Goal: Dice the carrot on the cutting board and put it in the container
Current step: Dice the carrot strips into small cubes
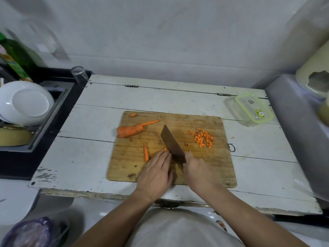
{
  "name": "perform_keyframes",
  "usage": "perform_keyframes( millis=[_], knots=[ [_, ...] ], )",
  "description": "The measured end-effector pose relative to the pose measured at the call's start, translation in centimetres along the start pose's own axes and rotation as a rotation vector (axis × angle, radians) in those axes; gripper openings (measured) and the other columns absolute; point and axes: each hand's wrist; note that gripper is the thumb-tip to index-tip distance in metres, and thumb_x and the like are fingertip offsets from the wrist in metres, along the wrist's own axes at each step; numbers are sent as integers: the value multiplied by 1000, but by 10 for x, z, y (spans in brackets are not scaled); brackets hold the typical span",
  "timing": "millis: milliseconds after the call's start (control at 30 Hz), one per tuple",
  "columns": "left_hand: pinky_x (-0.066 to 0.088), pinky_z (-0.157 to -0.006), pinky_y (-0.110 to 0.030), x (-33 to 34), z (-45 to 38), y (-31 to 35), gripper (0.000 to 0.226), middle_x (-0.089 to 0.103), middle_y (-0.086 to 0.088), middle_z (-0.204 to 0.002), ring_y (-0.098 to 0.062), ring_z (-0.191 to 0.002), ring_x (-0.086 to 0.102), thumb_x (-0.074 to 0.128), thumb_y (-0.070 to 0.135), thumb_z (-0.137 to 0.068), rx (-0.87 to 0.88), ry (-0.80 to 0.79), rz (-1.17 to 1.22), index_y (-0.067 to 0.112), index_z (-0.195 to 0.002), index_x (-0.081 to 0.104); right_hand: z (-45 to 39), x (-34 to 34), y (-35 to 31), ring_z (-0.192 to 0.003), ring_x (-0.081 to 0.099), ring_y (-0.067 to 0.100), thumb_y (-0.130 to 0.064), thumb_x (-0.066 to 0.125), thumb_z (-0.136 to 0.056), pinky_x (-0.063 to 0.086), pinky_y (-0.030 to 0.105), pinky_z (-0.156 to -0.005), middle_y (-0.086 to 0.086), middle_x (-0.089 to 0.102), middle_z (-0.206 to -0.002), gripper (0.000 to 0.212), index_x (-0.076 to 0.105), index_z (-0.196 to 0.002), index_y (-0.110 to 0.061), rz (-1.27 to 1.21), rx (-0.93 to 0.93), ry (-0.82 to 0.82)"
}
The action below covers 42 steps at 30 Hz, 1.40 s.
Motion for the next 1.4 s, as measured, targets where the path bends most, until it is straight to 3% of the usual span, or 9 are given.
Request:
perform_keyframes(
  millis=[200, 300, 400, 567, 700, 800, 967, 1167, 1400],
  knots=[
    [42, -114, -41, -10, 1, 2, 58, 27, -2, -159, -19, -147, 32, 41, 48, -101, -90, -25, 97, 21, -152, 42, 6, -10, 13, -78, 64, 26, -32, 44, -105, 57, 44, -67, 4, 66, -92, 16, 46, -116, -22, -99, 50, -5],
    [4, -126, -37, -11, -5, 1, 57, 27, 0, -164, -17, -154, 17, 37, 51, -101, -95, -2, 75, 22, -149, 47, 6, -12, 12, -80, 66, 25, -33, 44, -105, 58, 45, -70, 4, 67, -94, 16, 48, -116, -22, -98, 57, -14],
    [-26, -117, -25, -14, -6, 0, 56, 40, 4, -160, -13, -153, 21, 37, 48, -102, -88, -1, 79, 20, -148, 50, 7, -14, 10, -82, 66, 25, -32, 44, -105, 58, 44, -70, 4, 67, -97, 18, 48, -118, -21, -112, 60, -5],
    [18, -128, -40, -14, -6, 0, 46, 43, 9, -157, -8, -149, 27, 48, 36, -104, -125, 22, 259, 21, -147, 50, 7, -14, 9, -77, 60, 22, -31, 44, -106, 51, 34, -61, 0, 62, -91, 18, 48, -120, -21, -130, 41, 1],
    [50, -103, -32, -17, -7, 1, 26, 53, 11, -131, -7, -125, 51, 61, 23, -99, -300, 186, 409, 22, -125, 63, 10, -9, 2, -73, 58, 24, -31, 41, -106, 49, 36, -61, 0, 59, -85, 12, 44, -113, -22, -55, 55, -1],
    [52, -96, -34, -21, -18, 2, 23, 63, 6, -112, -19, -123, 57, 69, 17, -95, -397, 151, 407, 21, -117, 66, 9, 2, -8, -72, 60, 25, -22, 45, -103, 52, 38, -62, 2, 63, -85, 6, 41, -108, -23, -67, 80, 0],
    [46, -107, -39, -34, -41, 7, 35, 60, 3, -122, -19, -121, 54, 70, 29, -94, -434, 3, 318, 26, -128, 64, -1, 6, -8, -70, 61, 26, -16, 44, -100, 56, 42, -63, 3, 61, -81, 13, 35, -99, -25, -102, 108, 1],
    [39, -90, -25, -39, -40, 15, 20, 58, 6, -119, -15, -115, 51, 65, 35, -95, -412, 50, 228, 28, -114, 69, -2, 5, -7, -66, 59, 22, -21, 40, -104, 50, 37, -57, -1, 56, -76, 9, 34, -98, -25, -120, 70, 0],
    [42, -90, -25, -31, -31, 19, 21, 61, 5, -113, -14, -116, 50, 72, 29, -92, -393, 120, 235, 26, -113, 72, 2, -1, -1, -71, 61, 25, -22, 40, -105, 53, 39, -61, 2, 59, -81, 3, 37, -105, -22, -130, 64, 12]
  ],
)
Point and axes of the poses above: each hand's wrist, its own z-axis away from the middle knuckle, its own x-axis out of the palm, y = z × x
